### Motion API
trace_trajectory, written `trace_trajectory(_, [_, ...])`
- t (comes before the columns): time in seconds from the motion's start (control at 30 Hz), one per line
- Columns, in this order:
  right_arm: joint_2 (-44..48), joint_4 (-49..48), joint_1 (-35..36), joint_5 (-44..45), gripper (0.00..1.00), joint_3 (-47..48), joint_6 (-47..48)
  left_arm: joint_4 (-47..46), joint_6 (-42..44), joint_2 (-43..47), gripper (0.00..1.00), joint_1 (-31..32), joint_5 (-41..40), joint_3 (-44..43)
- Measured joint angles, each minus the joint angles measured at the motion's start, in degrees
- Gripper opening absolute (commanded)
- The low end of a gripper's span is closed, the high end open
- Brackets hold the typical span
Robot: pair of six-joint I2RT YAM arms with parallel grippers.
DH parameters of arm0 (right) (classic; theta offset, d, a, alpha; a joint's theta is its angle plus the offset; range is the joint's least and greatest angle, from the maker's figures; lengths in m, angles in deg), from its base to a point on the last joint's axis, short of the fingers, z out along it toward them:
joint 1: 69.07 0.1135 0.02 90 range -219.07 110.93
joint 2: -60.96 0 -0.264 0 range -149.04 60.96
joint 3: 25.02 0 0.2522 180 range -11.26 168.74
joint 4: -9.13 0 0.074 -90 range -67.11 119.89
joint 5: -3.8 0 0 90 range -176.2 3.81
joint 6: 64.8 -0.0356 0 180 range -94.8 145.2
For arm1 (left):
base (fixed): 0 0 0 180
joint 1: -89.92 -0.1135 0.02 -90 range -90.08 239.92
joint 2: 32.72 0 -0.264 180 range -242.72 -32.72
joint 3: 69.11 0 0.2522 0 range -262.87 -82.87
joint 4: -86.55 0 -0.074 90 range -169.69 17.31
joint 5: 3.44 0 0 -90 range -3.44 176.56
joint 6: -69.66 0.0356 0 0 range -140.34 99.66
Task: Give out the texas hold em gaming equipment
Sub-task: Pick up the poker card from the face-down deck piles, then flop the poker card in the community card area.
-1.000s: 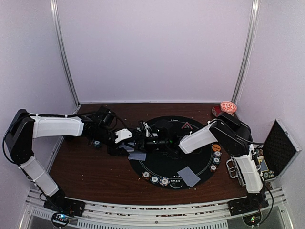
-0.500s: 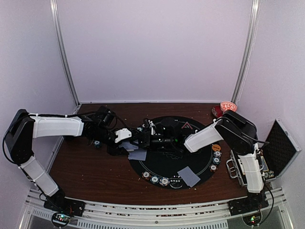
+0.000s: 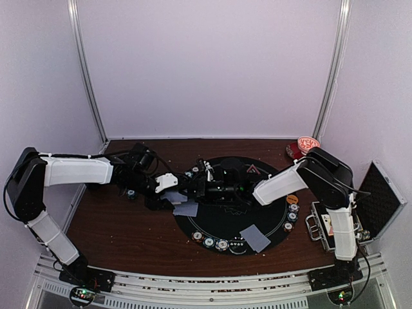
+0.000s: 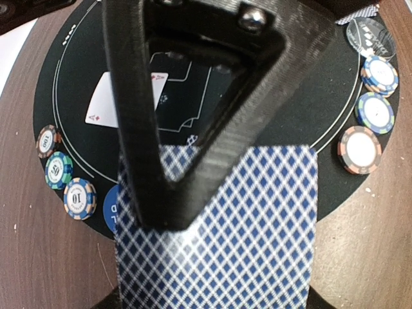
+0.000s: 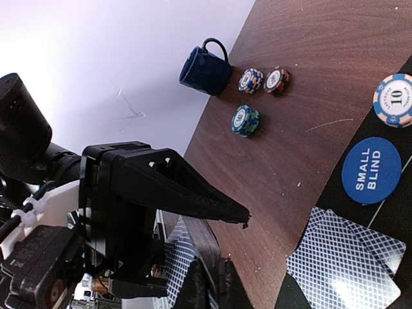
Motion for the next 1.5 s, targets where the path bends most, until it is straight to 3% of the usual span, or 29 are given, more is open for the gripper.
trace_trajectory(0.63, [5.7,0.0,-0.7,0.2,0.00,-5.5,0.5,-1.6,0.0,-0.1,0.61,0.8,1.0,0.0])
trace_trajectory(1.03, [16.5,5.7,-7.2,3.1,0.00,-12.6,6.8,-0.5,0.0,-0.1,0.61,0.5,0.0,0.0])
trace_trajectory(1.13, [21.0,15.4,-8.0,9.5,0.00,-12.5,13.6,-0.5,-0.1,-0.1,0.61,0.5,-0.2,0.0])
trace_trajectory(1.3, [28.8,34.3,-7.3,27.9,0.00,-7.3,28.2,-0.5,-0.4,-0.1,0.61,0.3,-0.7,0.0])
trace_trajectory(1.5, [30.2,47.5,-3.1,52.0,0.00,-1.3,41.3,-0.5,-0.9,-0.3,0.61,-0.3,-0.7,0.0])
